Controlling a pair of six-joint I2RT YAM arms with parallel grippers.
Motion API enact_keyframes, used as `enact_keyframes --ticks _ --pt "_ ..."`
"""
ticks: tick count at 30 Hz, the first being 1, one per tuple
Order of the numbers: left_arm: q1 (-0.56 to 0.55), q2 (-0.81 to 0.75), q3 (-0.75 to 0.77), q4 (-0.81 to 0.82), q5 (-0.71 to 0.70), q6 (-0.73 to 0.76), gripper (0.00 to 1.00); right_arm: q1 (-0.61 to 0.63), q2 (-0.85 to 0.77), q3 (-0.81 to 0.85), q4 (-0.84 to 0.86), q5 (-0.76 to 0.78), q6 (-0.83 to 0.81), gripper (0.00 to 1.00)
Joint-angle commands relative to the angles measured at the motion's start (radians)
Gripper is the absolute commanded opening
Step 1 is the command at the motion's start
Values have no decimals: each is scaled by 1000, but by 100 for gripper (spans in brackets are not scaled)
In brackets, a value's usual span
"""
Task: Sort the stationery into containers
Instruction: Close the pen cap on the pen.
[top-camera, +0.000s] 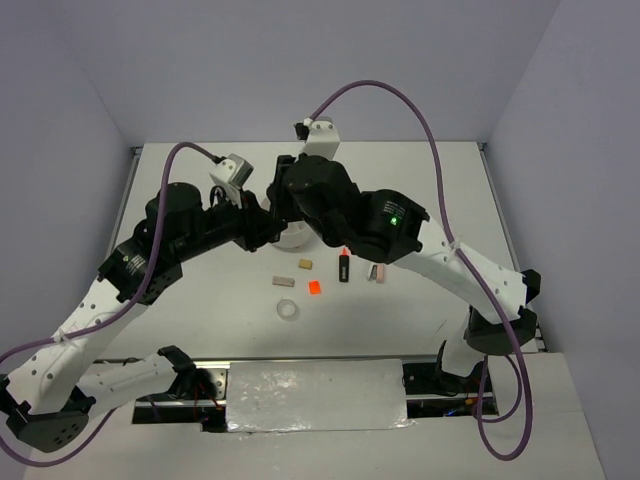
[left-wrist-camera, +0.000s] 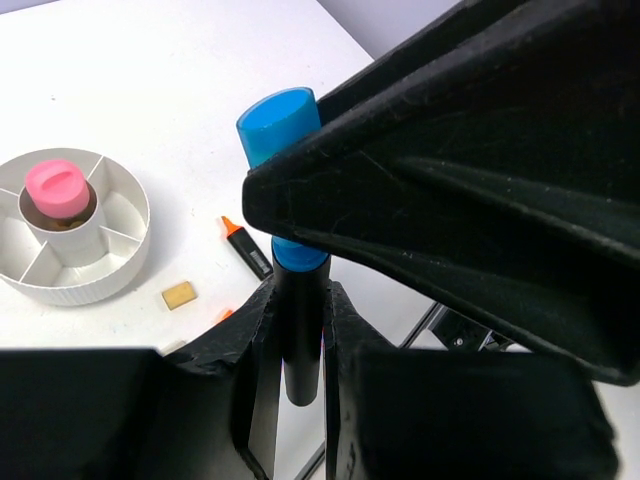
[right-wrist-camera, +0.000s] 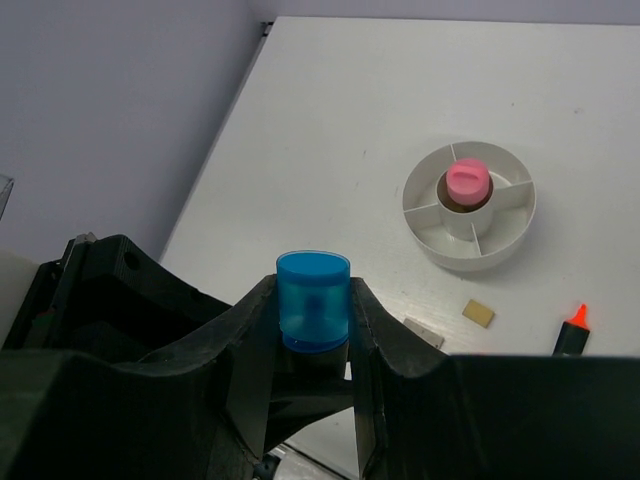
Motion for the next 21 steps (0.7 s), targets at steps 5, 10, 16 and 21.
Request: enact_keyframes --ticks 5,10,16,21 --pt "1 -35 25 165 -34 -52 0 52 -98 -144 153 -3 -30 11" --pt "1 -39 48 234 1 -71 0 68 -178 -319 325 0 -122 10" --pt "3 -55 54 277 24 -41 0 74 -256 -488 464 -81 -188 1" --pt "3 -24 68 315 139 -46 0 74 -338 -672 677 -265 -238 4"
